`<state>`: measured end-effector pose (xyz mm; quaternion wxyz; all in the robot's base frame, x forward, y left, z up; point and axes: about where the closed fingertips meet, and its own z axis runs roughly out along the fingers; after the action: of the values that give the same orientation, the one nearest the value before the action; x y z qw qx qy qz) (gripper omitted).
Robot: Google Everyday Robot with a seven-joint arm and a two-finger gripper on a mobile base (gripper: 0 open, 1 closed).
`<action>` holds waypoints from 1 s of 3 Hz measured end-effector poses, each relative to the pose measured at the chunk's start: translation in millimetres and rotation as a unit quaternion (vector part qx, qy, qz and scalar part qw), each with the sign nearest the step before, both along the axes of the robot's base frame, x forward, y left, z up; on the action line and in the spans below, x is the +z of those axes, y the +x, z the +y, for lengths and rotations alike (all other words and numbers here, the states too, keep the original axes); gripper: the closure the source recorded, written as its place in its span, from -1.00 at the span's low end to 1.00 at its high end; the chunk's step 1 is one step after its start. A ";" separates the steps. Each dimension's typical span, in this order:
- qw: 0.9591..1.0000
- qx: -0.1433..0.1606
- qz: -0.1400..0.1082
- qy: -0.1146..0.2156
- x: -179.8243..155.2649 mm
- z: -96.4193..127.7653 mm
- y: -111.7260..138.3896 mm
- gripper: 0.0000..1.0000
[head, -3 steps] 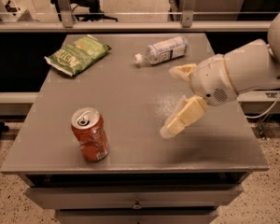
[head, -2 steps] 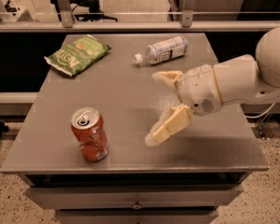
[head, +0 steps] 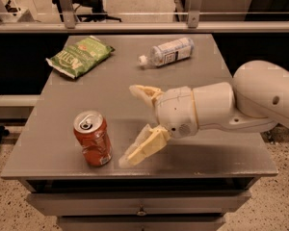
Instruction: Move coke can near green jalapeno chip bag
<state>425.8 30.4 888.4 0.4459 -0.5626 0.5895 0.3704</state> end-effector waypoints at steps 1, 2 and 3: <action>1.000 -0.004 -0.001 0.018 -11.5 18.0 -1.5 -1.00; 1.000 -0.010 0.000 0.028 -13.9 32.9 -0.5 -1.00; 0.999 -0.009 0.005 0.036 -14.9 50.0 -1.9 -1.00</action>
Offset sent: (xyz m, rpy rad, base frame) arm 0.0033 0.0464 -0.0183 0.0845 0.0060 -0.0467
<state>423.9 80.4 873.6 0.4662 -0.5394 0.5827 0.3901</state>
